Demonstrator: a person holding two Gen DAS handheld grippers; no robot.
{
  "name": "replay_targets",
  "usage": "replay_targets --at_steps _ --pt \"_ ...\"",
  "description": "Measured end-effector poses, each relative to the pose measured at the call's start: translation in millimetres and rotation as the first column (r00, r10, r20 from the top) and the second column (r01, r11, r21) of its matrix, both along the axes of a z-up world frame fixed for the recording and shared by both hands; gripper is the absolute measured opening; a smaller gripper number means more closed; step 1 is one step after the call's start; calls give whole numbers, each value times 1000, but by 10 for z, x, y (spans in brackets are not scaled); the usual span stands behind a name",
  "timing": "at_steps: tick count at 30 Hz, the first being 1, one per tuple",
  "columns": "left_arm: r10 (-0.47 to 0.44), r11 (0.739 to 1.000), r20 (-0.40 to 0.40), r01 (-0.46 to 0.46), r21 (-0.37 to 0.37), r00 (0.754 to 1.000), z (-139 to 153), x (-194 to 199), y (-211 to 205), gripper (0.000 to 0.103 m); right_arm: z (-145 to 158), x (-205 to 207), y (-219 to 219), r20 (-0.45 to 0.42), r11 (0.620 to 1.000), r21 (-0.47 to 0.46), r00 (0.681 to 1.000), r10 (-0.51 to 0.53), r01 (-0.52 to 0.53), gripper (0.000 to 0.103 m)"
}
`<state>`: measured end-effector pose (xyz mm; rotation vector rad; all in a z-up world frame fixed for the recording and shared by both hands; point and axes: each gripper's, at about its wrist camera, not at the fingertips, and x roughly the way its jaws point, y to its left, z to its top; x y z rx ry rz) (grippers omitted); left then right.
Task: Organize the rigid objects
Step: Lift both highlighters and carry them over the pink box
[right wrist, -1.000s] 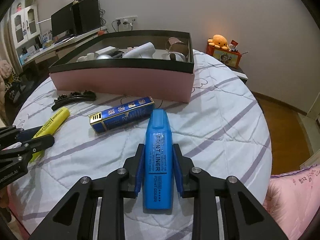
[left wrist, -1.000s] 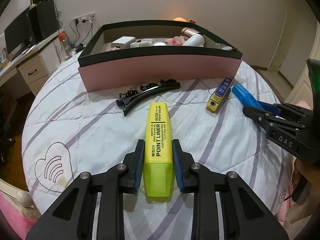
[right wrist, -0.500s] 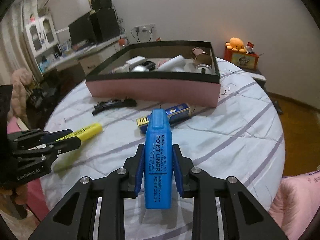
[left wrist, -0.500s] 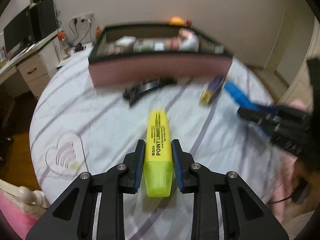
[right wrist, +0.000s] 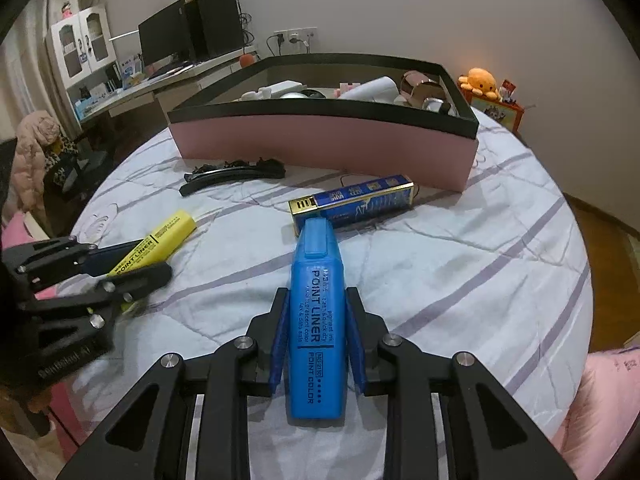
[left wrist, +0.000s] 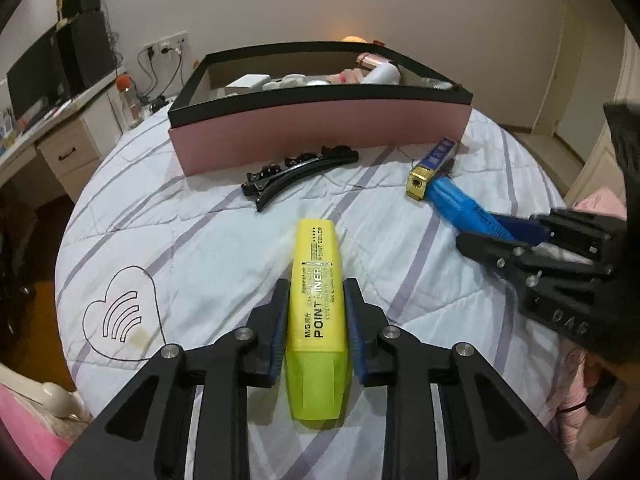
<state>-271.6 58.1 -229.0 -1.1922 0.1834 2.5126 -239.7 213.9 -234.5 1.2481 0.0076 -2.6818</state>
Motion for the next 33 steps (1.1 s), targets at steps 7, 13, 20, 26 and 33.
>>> replay_targets --at_steps 7,13,20,26,33 --pt "-6 998 -57 10 70 998 313 84 -70 26 98 29 19 -24 1000 -25 1000 12 -12 27" --pt "4 997 -118 6 78 993 602 182 -129 26 532 177 -16 -158 999 -44 987 20 -27 27" --pt "48 996 -276 -24 91 960 1206 477 -223 26 1167 416 -224 -328 998 9 943 56 -56 27" --pt "102 992 -413 -59 115 905 1682 763 -317 26 1600 659 -322 -466 997 1 882 69 -78 27" --pt "148 987 -487 -94 133 861 1980 956 -400 26 1934 849 -492 -553 996 23 828 89 -92 27"
